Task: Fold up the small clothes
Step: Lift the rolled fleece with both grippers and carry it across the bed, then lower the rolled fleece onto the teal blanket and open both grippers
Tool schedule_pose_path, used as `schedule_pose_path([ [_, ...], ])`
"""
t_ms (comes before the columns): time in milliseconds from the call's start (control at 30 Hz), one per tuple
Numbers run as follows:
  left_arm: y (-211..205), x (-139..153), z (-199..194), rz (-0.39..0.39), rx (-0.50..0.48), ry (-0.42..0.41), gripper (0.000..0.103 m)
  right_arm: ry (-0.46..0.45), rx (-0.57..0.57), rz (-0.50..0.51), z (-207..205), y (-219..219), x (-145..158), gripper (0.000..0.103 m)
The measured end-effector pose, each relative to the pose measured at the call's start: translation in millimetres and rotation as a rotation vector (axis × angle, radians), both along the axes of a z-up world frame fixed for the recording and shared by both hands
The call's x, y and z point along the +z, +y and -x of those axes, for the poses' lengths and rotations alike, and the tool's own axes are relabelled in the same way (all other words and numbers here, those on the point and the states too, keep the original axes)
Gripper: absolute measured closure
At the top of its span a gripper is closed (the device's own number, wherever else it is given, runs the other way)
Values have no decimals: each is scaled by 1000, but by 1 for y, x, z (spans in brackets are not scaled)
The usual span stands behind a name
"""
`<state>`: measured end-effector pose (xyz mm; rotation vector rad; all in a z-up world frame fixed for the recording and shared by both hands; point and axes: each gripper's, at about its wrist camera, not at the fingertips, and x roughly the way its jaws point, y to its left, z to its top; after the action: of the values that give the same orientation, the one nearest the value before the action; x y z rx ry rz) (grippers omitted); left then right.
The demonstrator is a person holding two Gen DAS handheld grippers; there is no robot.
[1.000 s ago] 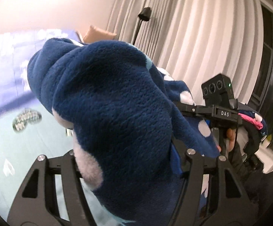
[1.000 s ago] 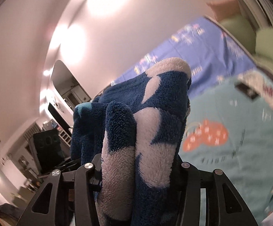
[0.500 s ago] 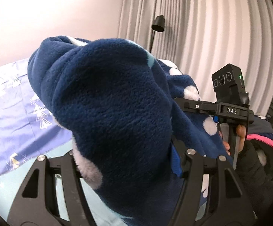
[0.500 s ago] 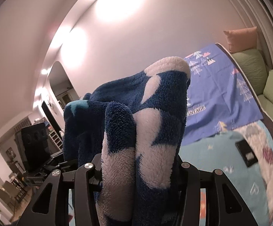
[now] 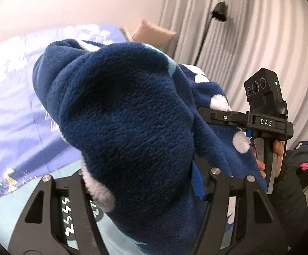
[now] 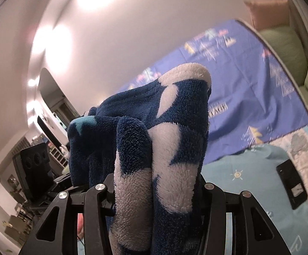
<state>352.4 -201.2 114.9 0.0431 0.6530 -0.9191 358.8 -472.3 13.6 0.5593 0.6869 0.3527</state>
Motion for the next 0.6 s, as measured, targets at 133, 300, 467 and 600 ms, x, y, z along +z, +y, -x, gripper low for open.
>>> schedule_pose_path([
  [133, -5, -77, -61, -52, 50, 120, 37, 122, 12, -9, -56, 1, -80, 55],
  [300, -5, -142, -111, -59, 160, 219, 34, 235, 8, -27, -105, -2, -158, 55],
  [467, -9, -171, -129, -72, 193, 191, 27, 328, 23, -79, -134, -16, -215, 49],
  [600, -5, -188, -122, -56, 179, 153, 24, 302, 15, -201, -127, -38, -248, 36],
])
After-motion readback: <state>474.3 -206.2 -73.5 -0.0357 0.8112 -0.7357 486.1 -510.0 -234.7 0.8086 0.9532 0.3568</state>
